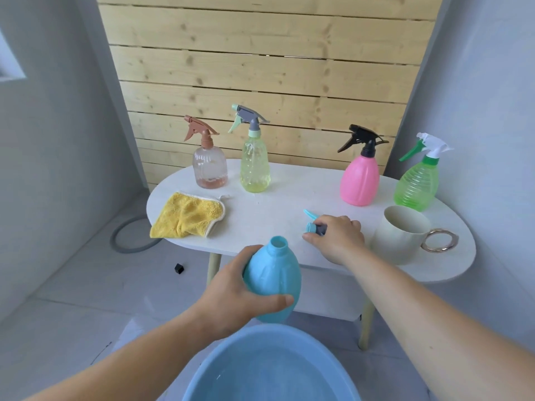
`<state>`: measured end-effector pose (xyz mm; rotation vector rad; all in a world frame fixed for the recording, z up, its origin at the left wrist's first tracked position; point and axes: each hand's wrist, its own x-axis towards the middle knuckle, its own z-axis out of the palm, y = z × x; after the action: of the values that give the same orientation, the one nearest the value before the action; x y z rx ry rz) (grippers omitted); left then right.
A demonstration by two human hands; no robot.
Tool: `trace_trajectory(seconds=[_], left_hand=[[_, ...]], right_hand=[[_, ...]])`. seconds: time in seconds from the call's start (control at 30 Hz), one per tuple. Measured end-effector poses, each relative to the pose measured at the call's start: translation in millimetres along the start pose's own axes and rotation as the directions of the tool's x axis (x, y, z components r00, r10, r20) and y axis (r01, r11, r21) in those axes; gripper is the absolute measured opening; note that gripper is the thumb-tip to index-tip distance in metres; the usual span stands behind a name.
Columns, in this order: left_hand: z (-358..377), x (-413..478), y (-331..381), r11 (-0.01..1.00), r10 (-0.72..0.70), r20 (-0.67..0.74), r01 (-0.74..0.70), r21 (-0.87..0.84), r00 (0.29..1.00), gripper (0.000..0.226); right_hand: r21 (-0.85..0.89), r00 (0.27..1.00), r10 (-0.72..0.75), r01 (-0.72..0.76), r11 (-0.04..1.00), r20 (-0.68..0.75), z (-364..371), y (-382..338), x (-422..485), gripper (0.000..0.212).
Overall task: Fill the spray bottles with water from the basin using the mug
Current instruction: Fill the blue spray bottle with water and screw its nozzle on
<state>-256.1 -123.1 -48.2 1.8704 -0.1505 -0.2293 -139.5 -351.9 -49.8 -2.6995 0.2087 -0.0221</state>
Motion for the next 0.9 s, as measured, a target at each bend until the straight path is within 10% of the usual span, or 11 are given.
trace_trajectory(seconds=[0.27,0.9], left_hand=[[-16,23,21,1.000,0.024,-0.078,-0.023,0.016,0.997,0.081],[-2,102,36,0.997,0.071,-0.169,-0.065,0.037,0.983,0.070]], right_hand=[[0.630,0.980,-0.081,0.178,0.756,-0.180,-65,-29,-8,0.016],[0.157,0.822,-0.304,0.422,0.893,-0.483,-151,-30,-17,0.042]])
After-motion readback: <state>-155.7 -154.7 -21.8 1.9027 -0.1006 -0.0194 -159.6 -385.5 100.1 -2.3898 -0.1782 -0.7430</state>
